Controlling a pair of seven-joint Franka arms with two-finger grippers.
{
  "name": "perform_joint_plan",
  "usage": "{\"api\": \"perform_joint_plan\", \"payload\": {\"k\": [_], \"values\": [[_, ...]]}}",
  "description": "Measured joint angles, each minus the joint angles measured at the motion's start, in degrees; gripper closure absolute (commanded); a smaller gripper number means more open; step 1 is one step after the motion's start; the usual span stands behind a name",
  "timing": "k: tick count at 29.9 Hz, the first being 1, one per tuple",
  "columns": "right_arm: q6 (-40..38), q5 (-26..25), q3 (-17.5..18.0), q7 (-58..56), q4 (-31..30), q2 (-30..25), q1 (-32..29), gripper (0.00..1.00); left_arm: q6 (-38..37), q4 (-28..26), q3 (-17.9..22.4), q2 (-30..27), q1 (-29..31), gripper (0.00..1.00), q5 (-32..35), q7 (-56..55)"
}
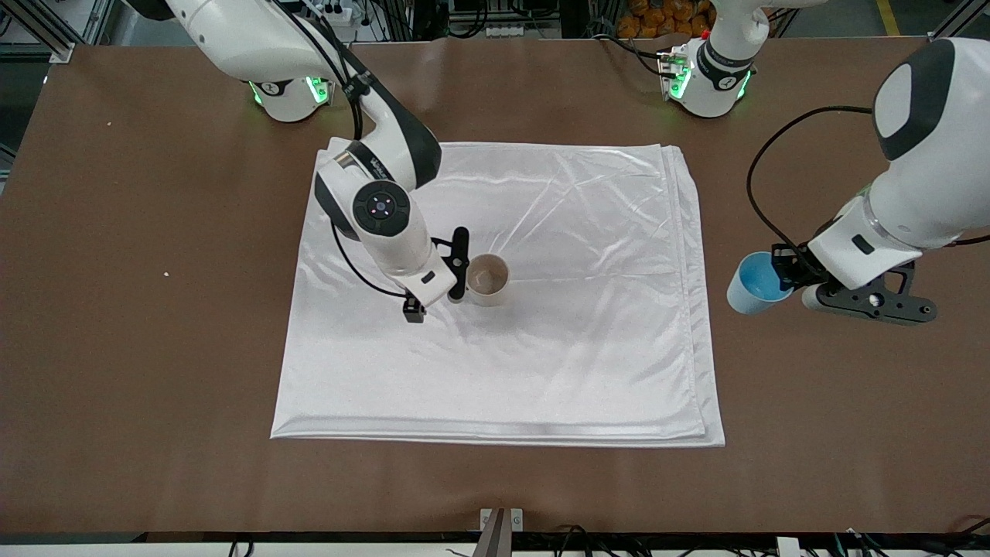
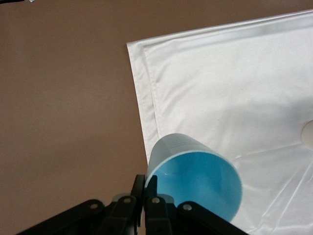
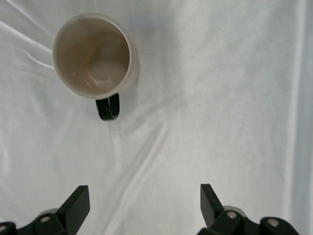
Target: Place blue cup into white mug on cloth
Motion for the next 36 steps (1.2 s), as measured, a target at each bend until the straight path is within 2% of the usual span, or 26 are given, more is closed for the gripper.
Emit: {"api": "perform_joint_plan", "payload": {"k": [4,12,18,28,36], "values": [[-4.1,0.0,-1.2,0.1,1.2,-3.6,-1.2,0.00,-0.2,0.1,-1.1,0.0,-1.8,1.00,0.0,-2.7],[-10.7,0.0,-1.5,-0.1,1.7,-12.0,-8.2,0.00,-0.2,0.1,-3.7,0.0,-3.5,1.00,-1.5,-6.5],[-14.0,0.0,-1.7,-0.1,1.7,-16.8,-12.9,0.00,-0.4,0.1,-5.3,0.1,-4.8,1.00,-3.1,-14.2],[-17.2,0.0,-1.9,0.0,1.7,-21.5,-20.1,0.00,1.5,0.0,-6.2,2.8,-13.8,1.00,-3.2,-29.9],[-18.9,0.0,-1.9,0.1,1.7,-23.0,-25.2,0.00,7.7,-0.1,-6.2,6.2,-19.7,1.00,-3.2,-37.6]]}}
